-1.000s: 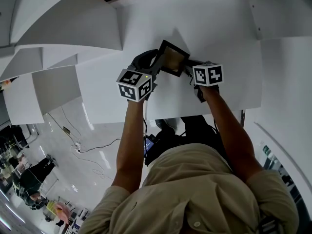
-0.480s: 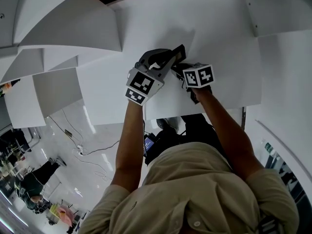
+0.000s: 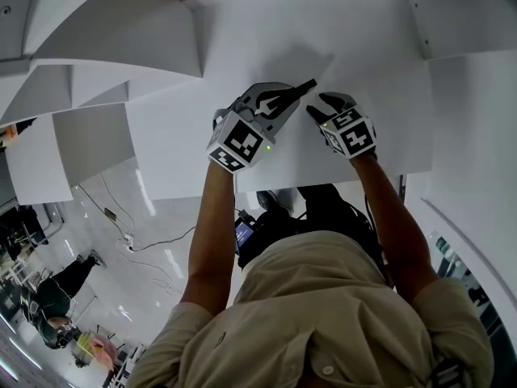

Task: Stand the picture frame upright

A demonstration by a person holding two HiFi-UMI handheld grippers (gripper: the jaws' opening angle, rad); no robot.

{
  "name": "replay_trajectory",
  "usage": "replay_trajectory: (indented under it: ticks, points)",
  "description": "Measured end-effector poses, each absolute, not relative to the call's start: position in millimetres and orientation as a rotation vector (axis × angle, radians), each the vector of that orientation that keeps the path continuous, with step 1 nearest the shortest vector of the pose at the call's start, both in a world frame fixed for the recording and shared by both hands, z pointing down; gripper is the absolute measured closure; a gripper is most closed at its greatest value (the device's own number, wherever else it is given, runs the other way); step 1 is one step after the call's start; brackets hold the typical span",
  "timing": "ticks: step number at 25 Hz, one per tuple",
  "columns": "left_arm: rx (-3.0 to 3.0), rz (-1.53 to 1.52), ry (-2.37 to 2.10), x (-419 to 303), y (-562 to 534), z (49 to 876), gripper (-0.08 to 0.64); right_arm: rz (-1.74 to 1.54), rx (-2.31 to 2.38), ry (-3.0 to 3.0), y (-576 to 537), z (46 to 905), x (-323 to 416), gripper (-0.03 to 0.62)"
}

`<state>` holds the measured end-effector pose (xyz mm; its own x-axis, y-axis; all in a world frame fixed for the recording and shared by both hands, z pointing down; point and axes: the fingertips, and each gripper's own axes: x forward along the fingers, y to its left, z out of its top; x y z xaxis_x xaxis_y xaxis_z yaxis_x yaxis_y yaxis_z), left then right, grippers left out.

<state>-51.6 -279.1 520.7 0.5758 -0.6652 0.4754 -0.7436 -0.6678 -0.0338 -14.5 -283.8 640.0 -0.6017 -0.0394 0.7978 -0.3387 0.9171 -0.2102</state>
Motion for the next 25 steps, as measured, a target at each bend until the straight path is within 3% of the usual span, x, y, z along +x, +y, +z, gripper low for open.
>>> replay_trajectory:
  ticks: [4, 8, 9, 11, 25]
  points:
    - [2.696, 0.72, -1.128, -42, -274, 521, 0.502, 0.115, 0.131, -2.236, -306, 618, -24, 0.37]
    - [2.723, 0.753, -1.102, -38, -272, 524, 0.502, -0.058, -0.075, -2.306, -300, 605, -49, 0.37]
    - [2.723, 0.76, -1.105, -38, -273, 524, 0.501, -0.085, -0.101, -2.308, -298, 605, -51, 0.374]
    - [2.72, 0.78, -1.123, -38, -274, 524, 0.502, -0.114, -0.112, -2.303, -295, 606, -52, 0.462]
    - [2.8, 0.937, -1.055, -24, -256, 527, 0.5, -0.113, 0.126, -2.321, -279, 605, -28, 0.499]
